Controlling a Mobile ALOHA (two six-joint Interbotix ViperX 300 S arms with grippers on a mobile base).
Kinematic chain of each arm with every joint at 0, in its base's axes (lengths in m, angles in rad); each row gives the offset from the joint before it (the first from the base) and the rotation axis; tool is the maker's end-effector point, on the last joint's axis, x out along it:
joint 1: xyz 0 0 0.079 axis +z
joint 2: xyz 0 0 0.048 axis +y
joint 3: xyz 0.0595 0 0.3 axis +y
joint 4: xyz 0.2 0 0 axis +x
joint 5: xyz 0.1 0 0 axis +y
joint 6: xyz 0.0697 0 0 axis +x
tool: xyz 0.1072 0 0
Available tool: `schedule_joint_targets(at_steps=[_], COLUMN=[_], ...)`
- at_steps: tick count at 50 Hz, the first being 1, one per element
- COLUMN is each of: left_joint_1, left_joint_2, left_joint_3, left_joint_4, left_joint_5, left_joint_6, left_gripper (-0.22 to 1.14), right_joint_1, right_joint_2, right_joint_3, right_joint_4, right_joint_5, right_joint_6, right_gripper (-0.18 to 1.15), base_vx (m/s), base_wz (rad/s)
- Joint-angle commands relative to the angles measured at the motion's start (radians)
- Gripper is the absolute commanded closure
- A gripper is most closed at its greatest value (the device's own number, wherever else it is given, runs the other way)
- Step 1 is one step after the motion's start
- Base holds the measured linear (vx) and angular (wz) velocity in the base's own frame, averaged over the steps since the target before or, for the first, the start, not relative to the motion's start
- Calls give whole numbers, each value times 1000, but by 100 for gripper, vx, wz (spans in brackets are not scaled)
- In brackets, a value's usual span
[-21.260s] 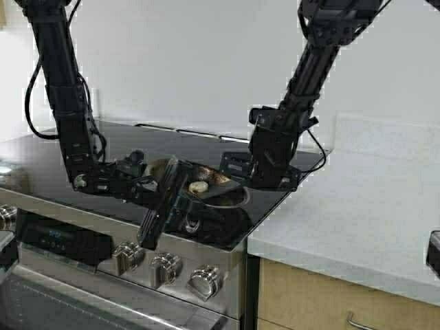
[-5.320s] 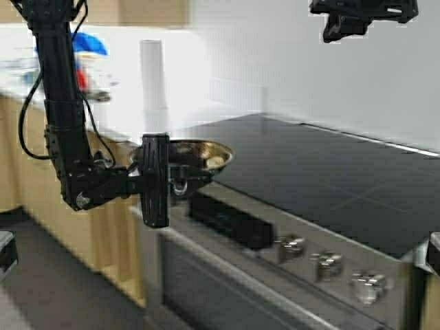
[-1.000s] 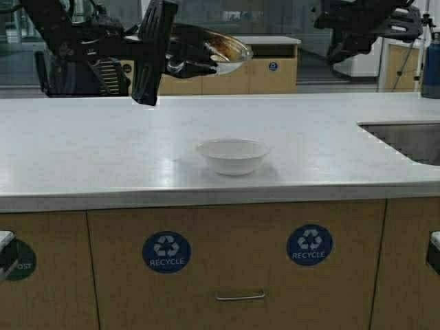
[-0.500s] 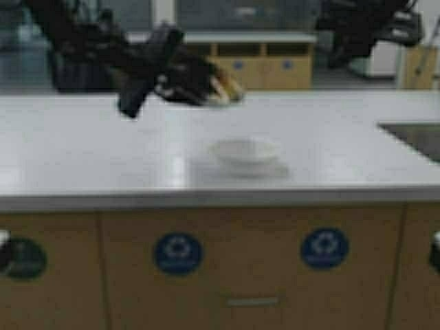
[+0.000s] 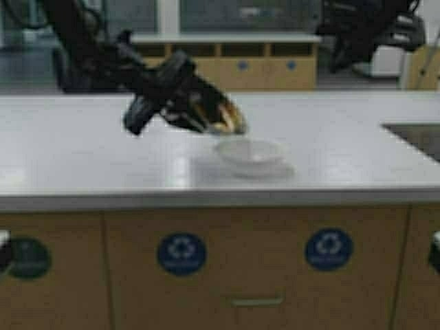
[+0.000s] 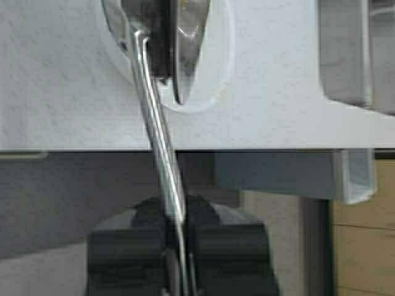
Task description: Add oil to the pan and cook the shrimp and serve it
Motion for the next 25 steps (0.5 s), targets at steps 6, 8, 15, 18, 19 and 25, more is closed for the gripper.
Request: schedule_joint_targets(at_steps=[6, 8, 15, 18, 19, 25], left_joint_1=[-20, -20, -21, -25, -26, -41], left_joint_2=[-17, -11, 9, 14, 15, 21], left_joint_3=[-75, -80, -97, -106, -109, -135], left_joint_4=[-3, -3, -3, -3, -3, -3], left_joint_5=[32, 35, 40, 49, 54, 80], left_joint_6=[77, 84, 112, 121, 124, 156], left_gripper=[88, 88, 88, 88, 88, 88], right_joint_1=[2, 2, 2, 2, 2, 2], right_joint_2=[-9, -8, -8, -8, -8, -8], right_joint_3=[3, 6, 6, 8, 8, 8], right_joint_4=[-2, -2, -2, 0, 0, 2], right_joint_5=[-23, -25, -29, -31, -31, -35], right_joint_6=[-2, 0, -2, 0, 0, 0], right_gripper=[90, 90, 90, 90, 90, 90], base_vx=[0, 0, 0, 0, 0, 0], base_wz=[0, 0, 0, 0, 0, 0])
